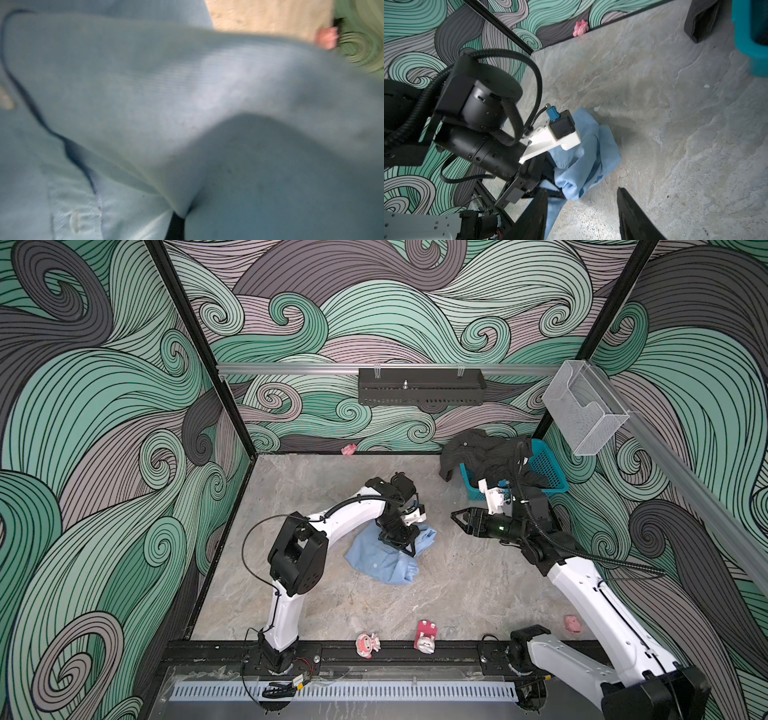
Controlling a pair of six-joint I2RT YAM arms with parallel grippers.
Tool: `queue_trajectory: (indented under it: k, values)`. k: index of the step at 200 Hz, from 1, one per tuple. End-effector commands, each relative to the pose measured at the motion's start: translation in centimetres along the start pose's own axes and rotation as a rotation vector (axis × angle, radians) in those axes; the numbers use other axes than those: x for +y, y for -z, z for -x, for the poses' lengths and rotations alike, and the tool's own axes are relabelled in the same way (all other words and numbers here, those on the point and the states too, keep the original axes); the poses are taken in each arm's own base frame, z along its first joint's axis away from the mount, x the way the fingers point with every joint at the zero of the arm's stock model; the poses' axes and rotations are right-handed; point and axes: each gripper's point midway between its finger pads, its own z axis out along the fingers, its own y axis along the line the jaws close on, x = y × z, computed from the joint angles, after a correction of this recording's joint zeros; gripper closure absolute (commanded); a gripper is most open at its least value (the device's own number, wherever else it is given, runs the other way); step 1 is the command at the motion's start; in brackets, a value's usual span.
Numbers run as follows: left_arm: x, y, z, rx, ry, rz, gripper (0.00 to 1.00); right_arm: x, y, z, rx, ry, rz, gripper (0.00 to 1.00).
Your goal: Fold and stack the long sleeve shirts
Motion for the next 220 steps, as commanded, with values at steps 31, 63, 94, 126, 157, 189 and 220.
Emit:
queue_trajectory:
  k: [31, 63, 94, 126, 157, 189, 220]
  values:
    - [-8.1, 8.1, 3.2, -0.278, -0.021, -0.409, 1.00, 1.5, 2.4, 2.1, -0.047, 0.007, 0.004, 0.47]
    - [-0.3, 4.2, 3.8, -0.253, 0.156, -0.411, 1.00, 1.2, 2.0, 1.4, -0.020, -0.015, 0.008, 0.46]
    - [7.8, -0.4, 2.9, -0.200, 0.313, -0.330, 1.00, 0.4, 1.0, -0.6, 0.038, -0.049, 0.015, 0.43]
    - [12.9, -2.6, 0.8, -0.155, 0.427, -0.236, 1.00, -1.2, -0.4, -3.6, 0.101, -0.135, 0.010, 0.40]
    - [15.1, -2.1, -0.4, -0.167, 0.479, -0.168, 1.00, -3.8, -2.5, -8.2, 0.174, -0.287, -0.011, 0.37]
    - [16.3, -2.4, -1.4, -0.154, 0.521, -0.128, 0.97, -6.3, -3.9, -13.1, 0.242, -0.433, -0.050, 0.31]
    - [16.9, -2.9, -1.8, -0.146, 0.552, -0.124, 0.93, -7.3, -5.2, -15.9, 0.274, -0.529, -0.027, 0.26]
